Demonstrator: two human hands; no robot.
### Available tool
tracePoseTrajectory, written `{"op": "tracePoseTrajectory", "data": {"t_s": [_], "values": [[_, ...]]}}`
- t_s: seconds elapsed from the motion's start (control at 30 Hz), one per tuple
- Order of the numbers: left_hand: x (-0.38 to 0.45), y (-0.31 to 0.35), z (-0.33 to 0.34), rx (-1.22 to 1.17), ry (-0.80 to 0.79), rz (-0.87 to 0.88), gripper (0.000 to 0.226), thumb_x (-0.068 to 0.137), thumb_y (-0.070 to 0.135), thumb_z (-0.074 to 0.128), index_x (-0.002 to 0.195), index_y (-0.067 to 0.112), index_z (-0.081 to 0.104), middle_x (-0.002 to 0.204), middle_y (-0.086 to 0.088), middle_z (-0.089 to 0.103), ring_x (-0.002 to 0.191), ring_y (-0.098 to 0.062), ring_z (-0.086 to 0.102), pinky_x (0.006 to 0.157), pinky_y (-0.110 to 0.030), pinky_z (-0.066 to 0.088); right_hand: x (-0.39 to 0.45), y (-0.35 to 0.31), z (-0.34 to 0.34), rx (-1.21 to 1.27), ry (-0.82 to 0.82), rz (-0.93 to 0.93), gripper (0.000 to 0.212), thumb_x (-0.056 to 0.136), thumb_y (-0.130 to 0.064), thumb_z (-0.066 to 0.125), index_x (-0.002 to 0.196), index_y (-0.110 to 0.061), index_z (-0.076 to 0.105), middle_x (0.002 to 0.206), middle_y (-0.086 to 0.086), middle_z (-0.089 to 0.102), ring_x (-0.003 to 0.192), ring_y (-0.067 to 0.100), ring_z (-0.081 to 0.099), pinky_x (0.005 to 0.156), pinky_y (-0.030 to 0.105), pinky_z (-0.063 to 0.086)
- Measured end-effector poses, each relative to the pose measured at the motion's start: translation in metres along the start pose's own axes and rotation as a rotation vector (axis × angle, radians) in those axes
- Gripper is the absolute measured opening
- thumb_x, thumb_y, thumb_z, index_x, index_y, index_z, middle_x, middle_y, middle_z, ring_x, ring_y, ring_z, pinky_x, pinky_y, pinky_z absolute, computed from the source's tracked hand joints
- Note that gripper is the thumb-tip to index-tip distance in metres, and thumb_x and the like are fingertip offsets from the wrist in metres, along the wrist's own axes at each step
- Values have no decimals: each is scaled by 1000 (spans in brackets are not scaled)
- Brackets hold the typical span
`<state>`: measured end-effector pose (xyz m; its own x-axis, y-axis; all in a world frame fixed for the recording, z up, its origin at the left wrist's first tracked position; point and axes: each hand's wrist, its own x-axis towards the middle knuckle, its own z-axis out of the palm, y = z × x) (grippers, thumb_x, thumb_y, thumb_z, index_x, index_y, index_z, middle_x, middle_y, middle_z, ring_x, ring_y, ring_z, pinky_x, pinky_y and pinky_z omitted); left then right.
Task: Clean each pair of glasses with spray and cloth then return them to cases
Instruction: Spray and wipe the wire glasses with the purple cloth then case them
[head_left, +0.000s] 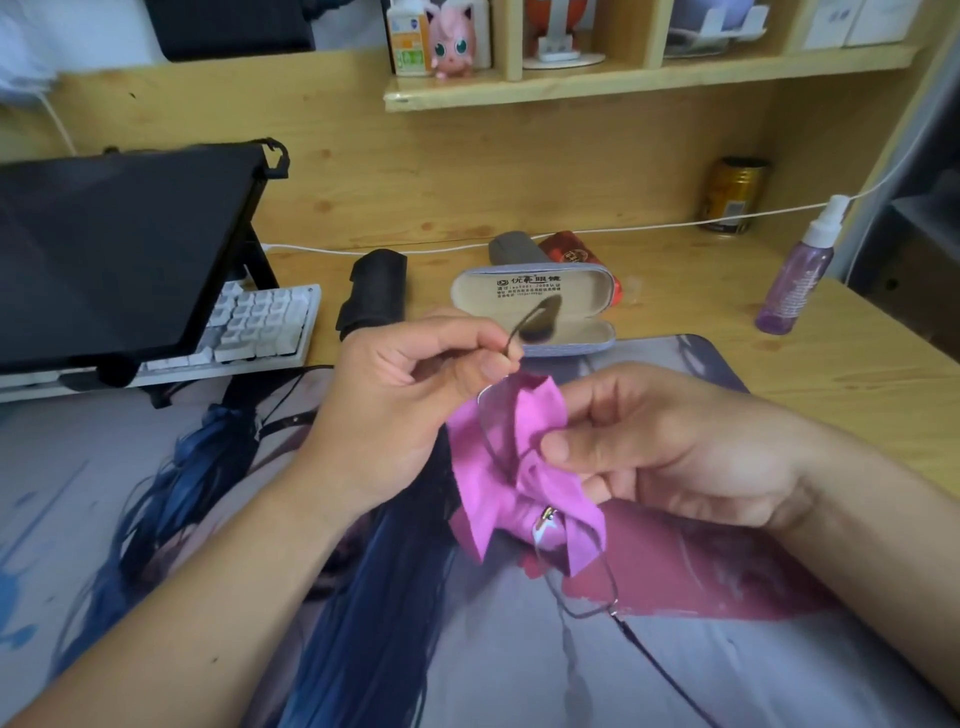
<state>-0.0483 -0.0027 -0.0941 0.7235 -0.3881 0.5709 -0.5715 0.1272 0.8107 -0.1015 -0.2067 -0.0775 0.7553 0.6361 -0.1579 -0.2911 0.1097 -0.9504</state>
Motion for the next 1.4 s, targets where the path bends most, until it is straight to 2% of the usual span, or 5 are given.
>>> {"op": "tracePoseTrajectory", "data": {"t_s": [0.57, 0.73, 0.9, 1.2, 1.4], "values": [[1, -3, 10, 124, -42, 36, 8, 83, 24, 75, 87, 30, 80, 88, 14, 73, 92, -10, 63, 87, -25, 48, 6, 0, 9, -76, 128, 68, 25, 80, 6, 73, 104, 2, 71, 91, 16, 74, 75, 22, 73, 72, 33, 62], [-3, -3, 14, 157, 13, 20, 9, 82, 17, 76, 85, 25, 79, 85, 16, 73, 91, -10, 64, 86, -23, 49, 12, 8, 22, -43, 284, -23, 22, 72, -2, 76, 94, -2, 74, 89, 16, 73, 84, 31, 68, 89, 50, 53], [-4, -3, 24, 131, 110, -15, 25, 84, 7, 73, 86, 31, 77, 86, 16, 71, 90, -6, 66, 83, -21, 49, 13, 8, 20, 92, 417, -174, 28, 76, -1, 71, 102, 10, 70, 94, 20, 73, 82, 27, 69, 79, 33, 59], [-3, 2, -5, 227, 387, 93, 11, 93, 22, 70, 97, 31, 75, 92, 13, 74, 98, -19, 67, 90, -26, 50, -4, -21, -35, 149, 689, -380, 13, 79, -17, 64, 82, -13, 75, 75, 3, 71, 65, 12, 64, 62, 24, 58], [0, -2, -10, 309, 413, 166, 15, 95, 13, 68, 98, 27, 73, 92, 16, 72, 96, -26, 65, 89, -36, 51, -20, -29, -52, -9, 464, -177, 24, 75, -43, 81, 79, -20, 74, 77, 7, 62, 66, 17, 61, 63, 28, 57]]}}
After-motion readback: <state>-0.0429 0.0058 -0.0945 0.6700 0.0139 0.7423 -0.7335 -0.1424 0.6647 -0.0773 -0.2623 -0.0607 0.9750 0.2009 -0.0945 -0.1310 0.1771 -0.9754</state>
